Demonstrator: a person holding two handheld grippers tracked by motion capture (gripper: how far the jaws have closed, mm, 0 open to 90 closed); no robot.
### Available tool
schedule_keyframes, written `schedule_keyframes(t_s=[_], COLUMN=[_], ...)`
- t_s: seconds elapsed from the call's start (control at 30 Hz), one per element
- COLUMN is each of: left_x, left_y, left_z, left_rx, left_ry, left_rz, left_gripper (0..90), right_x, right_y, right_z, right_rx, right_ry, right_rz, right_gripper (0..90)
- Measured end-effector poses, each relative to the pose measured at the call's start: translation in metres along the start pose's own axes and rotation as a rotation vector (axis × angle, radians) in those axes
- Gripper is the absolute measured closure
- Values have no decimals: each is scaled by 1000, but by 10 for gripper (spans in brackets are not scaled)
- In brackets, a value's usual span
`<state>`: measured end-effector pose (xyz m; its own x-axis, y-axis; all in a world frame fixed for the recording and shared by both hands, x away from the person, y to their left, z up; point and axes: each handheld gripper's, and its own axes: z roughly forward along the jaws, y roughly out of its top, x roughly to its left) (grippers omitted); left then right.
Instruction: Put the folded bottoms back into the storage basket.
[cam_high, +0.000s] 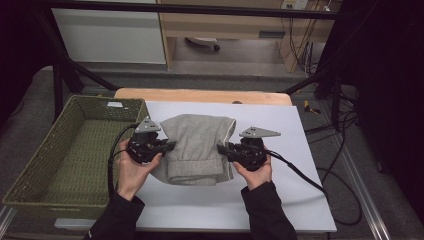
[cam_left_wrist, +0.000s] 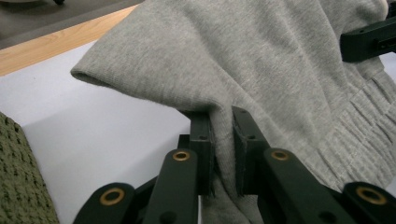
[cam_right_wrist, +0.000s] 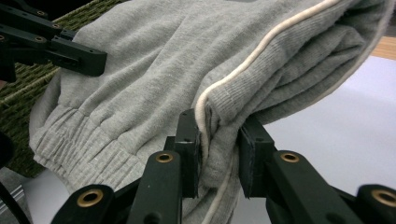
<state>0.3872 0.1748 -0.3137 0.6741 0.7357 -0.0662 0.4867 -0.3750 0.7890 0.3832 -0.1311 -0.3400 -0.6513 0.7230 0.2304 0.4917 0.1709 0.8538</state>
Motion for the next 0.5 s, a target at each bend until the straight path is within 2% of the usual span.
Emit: schedule_keyframes(t_s=[0.5], left_x=[1], left_y=[2], left_z=[-14], left_rx=[5], left_ry=[18], left_rz=[6], left_gripper=[805], right_x=[11], right_y=[7], right_z=[0], right_rx=[-14], right_ry=[17], right_rz=[-13], right_gripper=[730])
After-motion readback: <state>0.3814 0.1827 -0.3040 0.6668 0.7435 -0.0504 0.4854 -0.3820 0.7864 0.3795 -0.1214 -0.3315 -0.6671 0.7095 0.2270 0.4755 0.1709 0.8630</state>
